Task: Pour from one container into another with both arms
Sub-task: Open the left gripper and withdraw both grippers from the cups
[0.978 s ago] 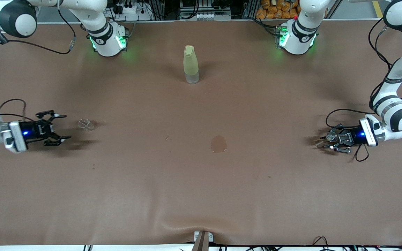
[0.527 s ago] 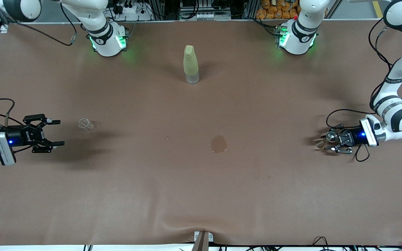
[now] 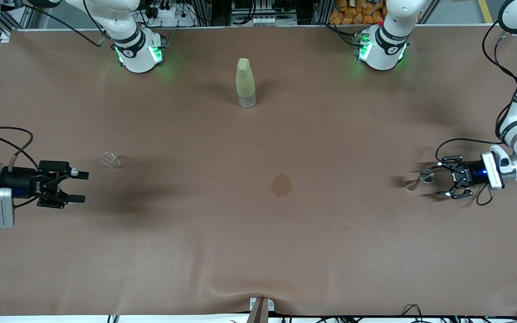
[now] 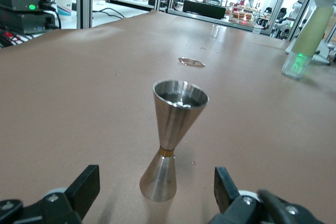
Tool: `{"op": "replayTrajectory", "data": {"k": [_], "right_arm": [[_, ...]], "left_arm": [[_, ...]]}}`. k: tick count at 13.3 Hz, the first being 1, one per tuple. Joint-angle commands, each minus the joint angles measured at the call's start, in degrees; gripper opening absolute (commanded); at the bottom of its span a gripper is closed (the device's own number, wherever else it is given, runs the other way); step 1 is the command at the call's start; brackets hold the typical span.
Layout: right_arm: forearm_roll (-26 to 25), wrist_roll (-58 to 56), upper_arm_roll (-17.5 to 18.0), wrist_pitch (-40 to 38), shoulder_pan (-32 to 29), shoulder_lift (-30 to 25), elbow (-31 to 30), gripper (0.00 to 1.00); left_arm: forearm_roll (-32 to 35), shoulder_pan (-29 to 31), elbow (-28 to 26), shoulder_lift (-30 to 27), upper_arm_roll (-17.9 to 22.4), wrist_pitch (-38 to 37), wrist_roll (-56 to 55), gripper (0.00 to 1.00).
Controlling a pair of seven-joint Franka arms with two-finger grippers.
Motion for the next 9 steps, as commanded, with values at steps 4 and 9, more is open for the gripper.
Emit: {"op": "replayTrajectory", "data": {"k": [4, 9], "right_arm": [[-21.68, 22.85, 9.73, 12.52, -2.49, -11.75, -8.05, 1.0], [-49.87, 42.46, 13.08, 11.03, -3.56, -19.58, -10.17, 1.0]], "left_arm": [[6.64, 0.17, 6.89, -6.12, -2.59, -4.64, -24.38, 1.0], [9.64, -0.96, 10.59, -10.86, -6.47, -4.55, -48.72, 1.0]]}}
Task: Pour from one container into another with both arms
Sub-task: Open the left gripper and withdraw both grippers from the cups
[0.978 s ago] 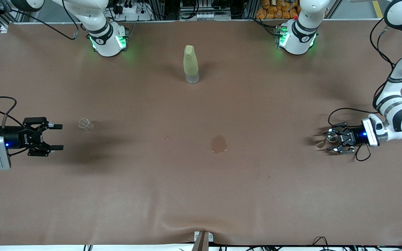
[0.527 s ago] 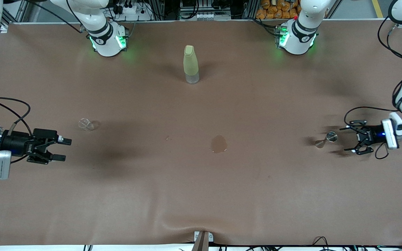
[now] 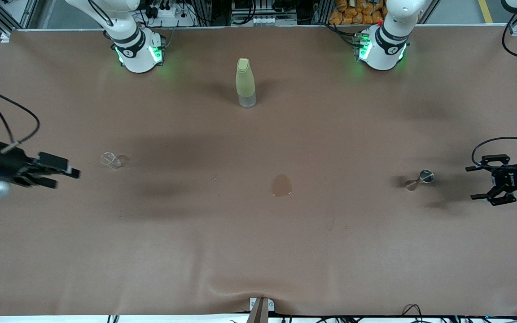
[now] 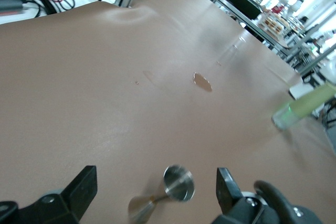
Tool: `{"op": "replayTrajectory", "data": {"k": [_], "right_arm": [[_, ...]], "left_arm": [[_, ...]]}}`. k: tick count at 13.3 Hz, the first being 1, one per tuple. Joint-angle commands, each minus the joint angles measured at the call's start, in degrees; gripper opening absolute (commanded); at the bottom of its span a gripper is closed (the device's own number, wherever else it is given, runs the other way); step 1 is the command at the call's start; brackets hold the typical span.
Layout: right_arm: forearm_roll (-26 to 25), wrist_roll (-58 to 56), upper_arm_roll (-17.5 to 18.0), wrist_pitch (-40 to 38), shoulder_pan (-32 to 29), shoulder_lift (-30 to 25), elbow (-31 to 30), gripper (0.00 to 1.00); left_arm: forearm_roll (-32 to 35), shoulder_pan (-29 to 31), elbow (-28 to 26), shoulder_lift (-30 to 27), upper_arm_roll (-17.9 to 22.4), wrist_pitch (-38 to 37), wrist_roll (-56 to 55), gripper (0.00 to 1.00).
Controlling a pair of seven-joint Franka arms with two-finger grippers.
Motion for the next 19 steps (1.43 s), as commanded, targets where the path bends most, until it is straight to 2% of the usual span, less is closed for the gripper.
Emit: {"op": "replayTrajectory", "data": {"k": [1, 3, 7, 9, 11, 12, 14, 18, 19], "right_arm": [[-11.64, 7.38, 3.15, -2.12, -0.98, -4.7, -2.96, 1.0], [-12.01, 5.64, 3.06, -5.98, -1.33, -7.41, -2.96, 1.0], [-12.19, 0.72, 2.45, -13.89, -3.88, -14.01, -2.7, 1.0], [-12.62, 1.15, 2.01, -20.65, -3.88, -14.37, 0.97, 1.0], [-18.4, 1.24, 2.01, -22.78, -3.01, -14.63, 3.27, 1.0], [-19.65, 1.59, 2.01, -23.49, -2.31, -15.25, 3.36, 1.0], [-19.14, 2.82, 2.01, -23.58, -2.39, -16.13, 2.75, 1.0], [-14.57, 2.47, 1.92, -23.06, -3.26, -18.41, 0.3, 1.0], [-14.56, 2.56, 1.92, -23.4, -3.27, -18.42, 0.29, 1.0]], "left_arm": [[3.24, -2.61, 1.31, -4.11, -0.47, -0.33, -11.79, 1.0], [5.7, -5.43, 1.58, -8.15, -0.47, 0.2, -23.29, 1.0], [13.7, -12.1, 2.72, -12.82, -0.3, 1.34, -39.65, 1.0], [18.78, -14.66, 4.55, -14.14, -0.3, 1.35, -49.23, 1.0], [25.63, -17.3, 5.0, -15.72, -0.47, 1.26, -58.46, 1.0], [28.71, -18.26, 5.0, -16.95, -0.65, 1.26, -62.16, 1.0], [33.55, -20.03, 4.92, -17.74, -0.65, 1.26, -69.1, 1.0], [42.25, -20.9, 4.74, -18.71, -1.09, 1.08, -88.61, 1.0], [42.54, -21.26, 4.92, -18.72, -1.35, 1.17, -91.7, 1.0]]}}
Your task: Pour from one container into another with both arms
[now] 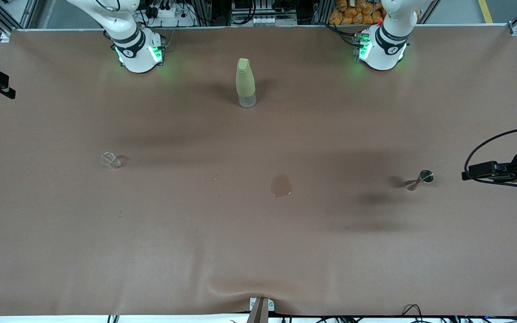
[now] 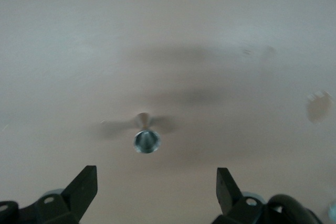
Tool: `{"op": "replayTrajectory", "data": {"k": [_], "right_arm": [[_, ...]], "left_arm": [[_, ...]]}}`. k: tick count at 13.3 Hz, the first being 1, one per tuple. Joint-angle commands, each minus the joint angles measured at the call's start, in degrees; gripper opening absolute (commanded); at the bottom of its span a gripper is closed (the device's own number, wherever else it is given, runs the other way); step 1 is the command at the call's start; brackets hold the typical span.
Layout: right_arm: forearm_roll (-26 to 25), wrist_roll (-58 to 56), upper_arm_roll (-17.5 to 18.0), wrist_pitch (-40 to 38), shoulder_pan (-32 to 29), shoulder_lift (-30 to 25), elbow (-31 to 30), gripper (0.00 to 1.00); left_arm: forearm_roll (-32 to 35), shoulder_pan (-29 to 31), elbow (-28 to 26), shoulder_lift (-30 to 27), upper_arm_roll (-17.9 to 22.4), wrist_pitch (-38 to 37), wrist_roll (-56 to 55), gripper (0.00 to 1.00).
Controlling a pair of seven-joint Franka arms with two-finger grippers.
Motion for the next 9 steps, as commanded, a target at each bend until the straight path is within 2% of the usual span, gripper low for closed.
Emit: {"op": "replayTrajectory", "data": {"k": [1, 9], "right_arm": [[1.54, 0.68, -0.04, -0.45, -0.58, -2.29, -2.17, 1.0], [3.65, 2.79, -0.04, -2.12, -1.11, -1.77, -1.73, 1.0]], "left_arm": [[2.82, -0.77, -0.68, -1.37, -0.22, 0.36, -8.06, 1.0], [2.47, -0.51, -0.77, -4.71, -1.01, 1.15, -11.5, 1.0]]}}
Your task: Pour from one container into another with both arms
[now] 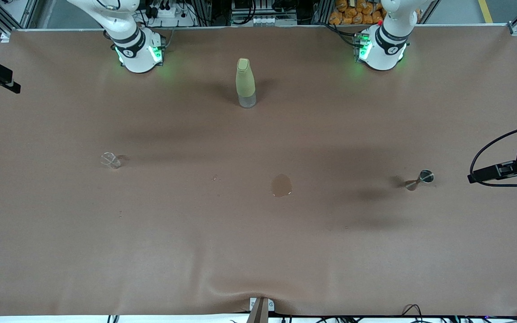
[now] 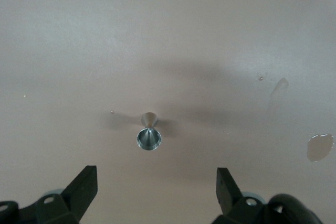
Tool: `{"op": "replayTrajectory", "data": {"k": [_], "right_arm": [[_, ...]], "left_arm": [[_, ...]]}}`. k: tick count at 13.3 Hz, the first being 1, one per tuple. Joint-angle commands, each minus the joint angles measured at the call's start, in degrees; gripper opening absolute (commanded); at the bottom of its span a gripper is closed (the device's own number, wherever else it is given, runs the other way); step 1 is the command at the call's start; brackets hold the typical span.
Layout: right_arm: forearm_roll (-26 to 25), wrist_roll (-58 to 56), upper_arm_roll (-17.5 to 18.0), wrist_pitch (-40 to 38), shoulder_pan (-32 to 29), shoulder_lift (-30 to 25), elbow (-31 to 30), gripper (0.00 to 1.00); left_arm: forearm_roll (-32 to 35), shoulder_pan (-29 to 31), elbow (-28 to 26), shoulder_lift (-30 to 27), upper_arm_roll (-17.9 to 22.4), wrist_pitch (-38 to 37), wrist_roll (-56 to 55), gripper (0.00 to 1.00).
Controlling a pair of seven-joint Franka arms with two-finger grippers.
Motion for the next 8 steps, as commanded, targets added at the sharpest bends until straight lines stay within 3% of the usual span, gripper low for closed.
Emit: {"op": "replayTrajectory", "data": {"k": [1, 5, 8], "right_arm": [[1.43, 0.57, 0.16, 0.01, -0.64, -0.97, -0.86, 1.0], [3.54, 0.22, 0.07, 1.07, -0.9, -1.06, -0.86, 1.0], [2.84, 0.22, 0.34, 1.07, -0.28, -0.97, -0.86, 1.0]], "left_arm": [[1.04, 0.17, -1.01, -2.21, -0.31, 0.59, -1.58, 1.0], [0.51, -2.28, -2.59, -3.79, 0.83, 3.83, -4.12, 1.0], [-2.37, -8.25, -2.59, -4.58, 8.19, 4.64, -4.83, 1.0]]}}
